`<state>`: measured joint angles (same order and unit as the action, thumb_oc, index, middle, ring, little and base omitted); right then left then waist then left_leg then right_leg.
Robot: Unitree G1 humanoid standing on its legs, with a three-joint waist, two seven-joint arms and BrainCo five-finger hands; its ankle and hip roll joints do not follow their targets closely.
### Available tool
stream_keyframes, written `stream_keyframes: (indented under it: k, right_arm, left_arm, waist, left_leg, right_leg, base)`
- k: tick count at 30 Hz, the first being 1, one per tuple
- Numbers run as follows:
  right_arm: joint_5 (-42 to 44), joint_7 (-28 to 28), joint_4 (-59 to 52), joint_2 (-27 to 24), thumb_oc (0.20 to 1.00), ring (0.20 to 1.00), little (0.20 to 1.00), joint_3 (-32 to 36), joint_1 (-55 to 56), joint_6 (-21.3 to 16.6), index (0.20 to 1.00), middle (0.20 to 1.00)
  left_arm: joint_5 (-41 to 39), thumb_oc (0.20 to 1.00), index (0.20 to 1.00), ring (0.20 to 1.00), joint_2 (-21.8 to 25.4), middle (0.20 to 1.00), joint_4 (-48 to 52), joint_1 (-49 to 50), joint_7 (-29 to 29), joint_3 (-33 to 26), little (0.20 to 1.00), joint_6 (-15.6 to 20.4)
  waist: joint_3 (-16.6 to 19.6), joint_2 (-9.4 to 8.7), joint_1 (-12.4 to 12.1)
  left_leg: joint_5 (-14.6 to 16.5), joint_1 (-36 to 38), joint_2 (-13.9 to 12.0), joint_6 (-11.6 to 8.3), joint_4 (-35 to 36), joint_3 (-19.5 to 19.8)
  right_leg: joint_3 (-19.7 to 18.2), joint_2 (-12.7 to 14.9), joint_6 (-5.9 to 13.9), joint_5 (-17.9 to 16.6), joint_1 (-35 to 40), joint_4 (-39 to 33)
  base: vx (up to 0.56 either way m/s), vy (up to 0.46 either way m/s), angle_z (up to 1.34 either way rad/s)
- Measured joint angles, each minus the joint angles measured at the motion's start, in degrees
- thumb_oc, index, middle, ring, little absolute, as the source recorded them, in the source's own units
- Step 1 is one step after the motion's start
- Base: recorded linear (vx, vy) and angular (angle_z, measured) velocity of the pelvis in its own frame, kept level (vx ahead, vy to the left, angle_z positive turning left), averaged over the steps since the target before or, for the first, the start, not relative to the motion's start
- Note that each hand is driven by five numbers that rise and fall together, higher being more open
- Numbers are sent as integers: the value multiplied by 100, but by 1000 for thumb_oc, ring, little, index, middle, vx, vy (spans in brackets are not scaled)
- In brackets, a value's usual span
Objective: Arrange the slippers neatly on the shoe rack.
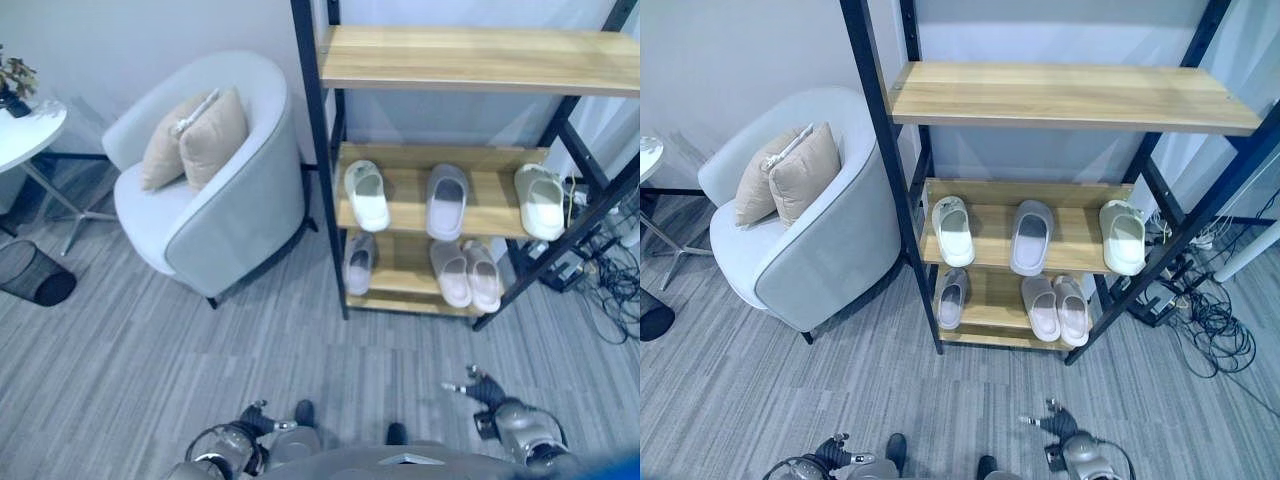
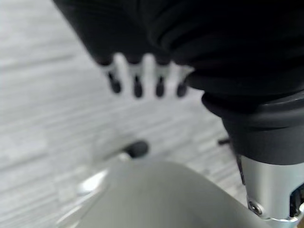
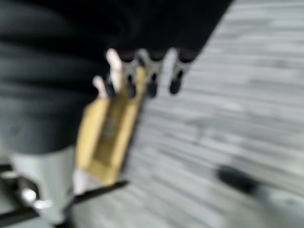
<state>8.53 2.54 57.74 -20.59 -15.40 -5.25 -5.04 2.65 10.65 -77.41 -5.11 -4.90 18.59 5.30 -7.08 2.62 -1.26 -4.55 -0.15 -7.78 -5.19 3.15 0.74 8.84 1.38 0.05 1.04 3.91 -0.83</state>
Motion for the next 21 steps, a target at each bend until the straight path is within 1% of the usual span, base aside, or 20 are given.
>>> stream_keyframes:
  k: [1,2,3,4,5,6,7,8,9,10,12,13,15,18,21]
  right_arm:
    - [-79,3,-406,-242,1000,1000,1000,2,17,-2,1000,1000]
    - [-169,18,-1150,-459,1000,1000,1000,193,321,-63,1000,1000]
    - [-234,62,-1565,-602,1000,1000,1000,441,544,-465,1000,1000]
    - [-235,97,-1377,-562,1000,1000,1000,616,492,-687,1000,1000]
    - [-207,220,-1228,-350,1000,1000,1000,697,488,-472,1000,1000]
    - [-227,229,-1588,-313,1000,1000,1000,666,722,-411,1000,1000]
    - [-408,199,-2257,-208,1000,1000,1000,486,1193,-509,1000,1000]
    - [-565,182,-2498,-200,1000,1000,1000,354,1375,-492,1000,1000]
    - [-696,171,-2831,-201,1000,1000,1000,327,1647,-498,1000,1000]
    - [-809,172,-2889,-201,1000,1000,1000,316,1734,-535,1000,1000]
    - [-930,217,-2944,-216,1000,1000,1000,395,1827,-524,1000,1000]
    - [-1101,290,-3197,-223,1000,1000,1000,619,2022,-527,1000,1000]
    - [-1267,410,-3294,-243,1000,1000,1000,755,2139,-527,1000,1000]
    - [-1636,727,-3853,-330,1000,1000,1000,1062,2391,-533,1000,1000]
    - [-1954,1005,-4168,-550,1000,1000,1000,1219,2397,-550,1000,1000]
  left_arm:
    - [56,1000,1000,1000,50,1000,-12,89,-3,-105,1000,36]
    - [86,1000,1000,1000,55,1000,-7,144,-9,-223,1000,25]
    - [87,1000,1000,1000,100,1000,-38,177,-21,-391,1000,30]
    - [73,1000,1000,1000,153,1000,-108,237,-35,-418,1000,15]
    - [87,1000,1000,1000,261,1000,-132,296,-28,-398,1000,-5]
    - [87,1000,1000,1000,355,1000,-133,317,-28,-447,1000,-2]
    - [84,1000,1000,1000,341,1000,-109,362,-45,-534,1000,3]
    - [84,1000,1000,1000,307,1000,-87,391,-45,-540,1000,7]
    - [84,1000,1000,1000,230,1000,-75,400,-43,-545,1000,15]
    - [84,1000,1000,1000,167,1000,-64,427,-45,-536,1000,26]
    - [85,1000,1000,1000,100,1000,-34,416,-55,-533,1000,30]
    - [85,1000,1000,1000,16,1000,-9,438,-104,-532,1000,50]
    - [82,1000,1000,1000,-41,1000,16,451,-200,-537,1000,51]
    - [86,1000,1000,1000,-106,1000,65,588,-298,-527,1000,67]
    - [107,1000,1000,1000,-91,1000,167,652,-308,-522,1000,131]
  waist:
    - [45,-22,-20]
    - [26,-81,100]
    - [39,-111,120]
    - [126,-256,154]
    - [247,-393,180]
    - [280,-455,205]
    - [310,-506,260]
    - [303,-496,303]
    - [299,-441,339]
    - [327,-416,377]
    - [290,-301,445]
    - [267,-155,504]
    - [294,-106,528]
    - [358,-5,565]
    - [388,-3,543]
  left_leg:
    - [-28,135,77,80,143,-88]
    - [-99,187,144,140,223,-155]
    - [-73,193,209,194,236,-189]
    - [-50,213,250,231,213,-240]
    - [-29,203,300,228,212,-298]
    - [-12,208,316,246,215,-315]
    - [-8,250,339,257,212,-350]
    - [7,293,363,280,211,-370]
    - [25,330,393,306,212,-378]
    - [35,347,410,320,212,-394]
    - [50,370,421,328,214,-483]
    - [51,383,423,328,238,-509]
    - [75,417,399,302,242,-598]
    - [95,440,346,274,245,-684]
    - [126,440,287,219,245,-711]
  right_leg:
    - [-22,89,96,4,15,0]
    - [-103,158,179,-12,-7,-26]
    - [-135,227,225,24,-15,-30]
    - [-173,265,267,12,-9,-31]
    - [-192,312,301,11,-34,-30]
    - [-200,331,300,7,-52,-21]
    - [-235,353,331,-10,-27,-43]
    - [-263,372,353,-28,17,-85]
    - [-272,399,374,-42,79,-138]
    - [-280,420,392,-51,97,-153]
    - [-348,431,419,-86,89,-188]
    - [-367,434,435,-130,119,-249]
    - [-479,411,444,-133,127,-305]
    - [-554,360,446,-206,155,-456]
    - [-571,304,448,-227,152,-466]
  base:
    - [37,113,-28]
    - [1,53,-14]
    - [-17,58,-10]
    - [1,73,-19]
    - [2,73,-21]
    - [23,93,-19]
    - [12,53,-15]
    - [14,75,-12]
    - [3,43,-8]
    - [4,73,-10]
    - [6,70,-18]
    - [5,63,-18]
    - [6,48,-24]
    - [14,35,-19]
    - [30,22,-5]
